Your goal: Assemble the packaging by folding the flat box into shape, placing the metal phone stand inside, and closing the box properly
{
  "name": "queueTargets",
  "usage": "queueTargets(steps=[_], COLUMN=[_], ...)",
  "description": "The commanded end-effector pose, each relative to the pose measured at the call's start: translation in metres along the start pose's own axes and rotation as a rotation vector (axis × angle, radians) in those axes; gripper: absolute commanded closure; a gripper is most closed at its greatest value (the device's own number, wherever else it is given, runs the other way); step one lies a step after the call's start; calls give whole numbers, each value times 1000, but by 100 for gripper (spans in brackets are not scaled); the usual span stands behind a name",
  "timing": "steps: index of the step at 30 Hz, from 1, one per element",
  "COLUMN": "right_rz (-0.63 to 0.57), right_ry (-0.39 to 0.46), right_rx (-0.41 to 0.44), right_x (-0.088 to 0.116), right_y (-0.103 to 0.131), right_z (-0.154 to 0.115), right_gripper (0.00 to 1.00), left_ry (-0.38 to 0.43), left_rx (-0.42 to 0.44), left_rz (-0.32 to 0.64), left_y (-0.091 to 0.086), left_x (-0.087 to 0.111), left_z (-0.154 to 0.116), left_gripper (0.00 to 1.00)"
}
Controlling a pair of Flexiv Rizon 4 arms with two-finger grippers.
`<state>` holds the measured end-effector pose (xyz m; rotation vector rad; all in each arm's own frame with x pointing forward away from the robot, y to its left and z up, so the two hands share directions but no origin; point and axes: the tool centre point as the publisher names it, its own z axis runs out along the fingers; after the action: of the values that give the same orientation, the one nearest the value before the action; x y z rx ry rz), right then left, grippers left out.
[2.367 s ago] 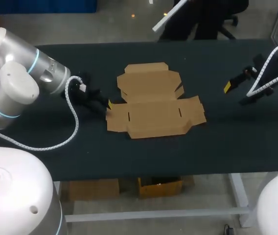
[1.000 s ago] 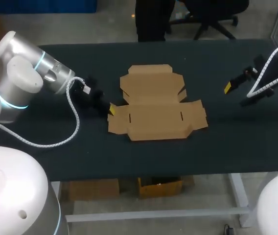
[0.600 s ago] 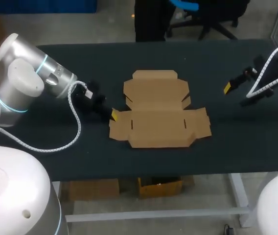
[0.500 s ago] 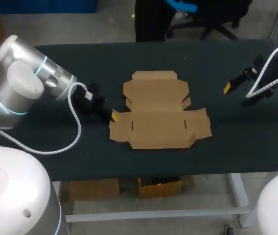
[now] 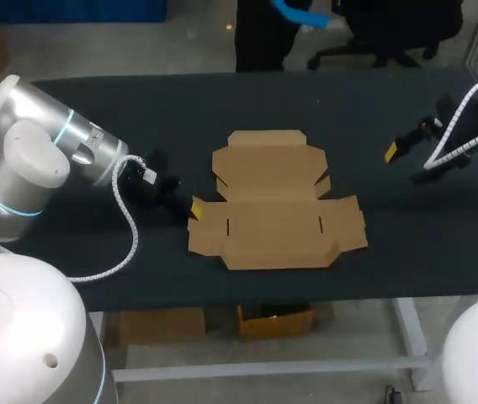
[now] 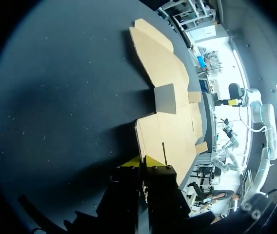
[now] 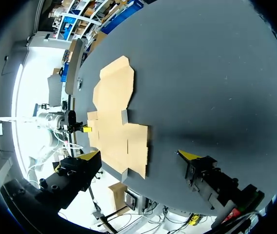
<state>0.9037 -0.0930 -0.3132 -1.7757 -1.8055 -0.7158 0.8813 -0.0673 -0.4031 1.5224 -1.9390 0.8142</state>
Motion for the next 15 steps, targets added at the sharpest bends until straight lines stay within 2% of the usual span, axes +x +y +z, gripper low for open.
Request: queueTargets(steps=[1,15], right_rz=[-3,-8], right_ry=[4,7], right_rx=[0,1], right_x=[0,0], right_y=[-1,1], right_z=[-2,-1], right_gripper=[0,0], left_ry=[-5,-12], left_rx=[9,19], left_rz=[3,-1], left_y=[4,2], left_x=[2,2], left_z=[0,-1], left_gripper=[100,100])
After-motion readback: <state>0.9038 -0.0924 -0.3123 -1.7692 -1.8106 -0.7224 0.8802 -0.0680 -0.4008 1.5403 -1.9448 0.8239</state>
